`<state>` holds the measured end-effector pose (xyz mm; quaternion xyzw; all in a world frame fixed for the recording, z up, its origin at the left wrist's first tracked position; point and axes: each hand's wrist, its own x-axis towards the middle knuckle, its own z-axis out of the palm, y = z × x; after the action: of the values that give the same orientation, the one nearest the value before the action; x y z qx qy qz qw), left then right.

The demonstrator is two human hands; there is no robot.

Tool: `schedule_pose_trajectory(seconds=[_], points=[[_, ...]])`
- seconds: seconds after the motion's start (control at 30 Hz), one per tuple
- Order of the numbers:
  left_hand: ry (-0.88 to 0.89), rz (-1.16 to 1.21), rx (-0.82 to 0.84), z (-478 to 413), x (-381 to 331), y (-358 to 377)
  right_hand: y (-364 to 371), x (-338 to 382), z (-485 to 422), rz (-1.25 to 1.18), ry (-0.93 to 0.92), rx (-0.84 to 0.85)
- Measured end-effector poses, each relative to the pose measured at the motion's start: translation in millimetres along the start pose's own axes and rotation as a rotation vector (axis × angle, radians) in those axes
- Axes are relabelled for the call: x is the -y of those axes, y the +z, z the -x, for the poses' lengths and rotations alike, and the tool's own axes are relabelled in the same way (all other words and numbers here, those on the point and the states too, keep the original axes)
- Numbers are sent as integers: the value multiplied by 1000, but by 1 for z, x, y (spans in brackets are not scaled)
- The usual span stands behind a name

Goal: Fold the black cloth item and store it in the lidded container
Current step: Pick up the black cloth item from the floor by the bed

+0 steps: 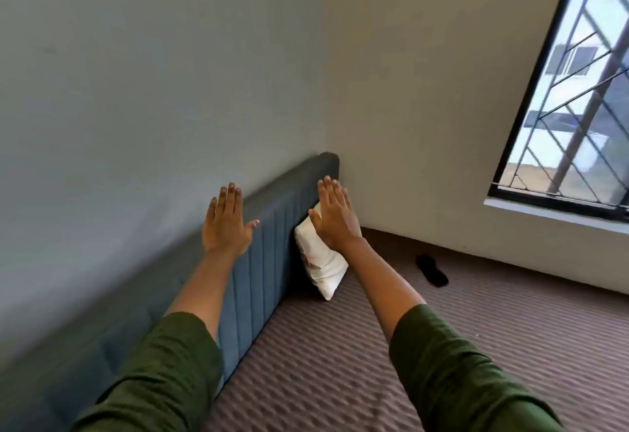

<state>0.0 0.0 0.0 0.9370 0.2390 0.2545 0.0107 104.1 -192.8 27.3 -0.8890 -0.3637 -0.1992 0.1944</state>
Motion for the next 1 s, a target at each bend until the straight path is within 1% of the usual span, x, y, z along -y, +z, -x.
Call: schedule_pose_trajectory(seconds=[0.1, 0.23, 0.37, 0.47, 0.53, 0.67, 0.77, 0.9, 1.0], points=[[-62, -64, 109, 1, 31, 24, 35, 20, -9, -129, 14, 146], [-54, -128, 220, -4, 57, 54, 81, 47, -18, -252, 40, 339], [-33, -130, 287, -15, 71, 78, 114, 65, -30, -289, 53, 394], [-16, -146, 373, -16, 80, 96, 135, 71, -39, -309, 8, 427], [0, -164, 349, -10, 83, 107, 148, 69, -42, -312, -18, 434], [24, -192, 211, -3, 86, 120, 168, 60, -44, -302, -40, 450], [29, -164, 220, -5, 87, 123, 179, 51, -43, -310, -51, 457], [8, -162, 239, -5, 86, 122, 190, 54, -45, -398, 9, 442], [6, -173, 259, -6, 87, 120, 196, 61, -59, -458, -27, 417]])
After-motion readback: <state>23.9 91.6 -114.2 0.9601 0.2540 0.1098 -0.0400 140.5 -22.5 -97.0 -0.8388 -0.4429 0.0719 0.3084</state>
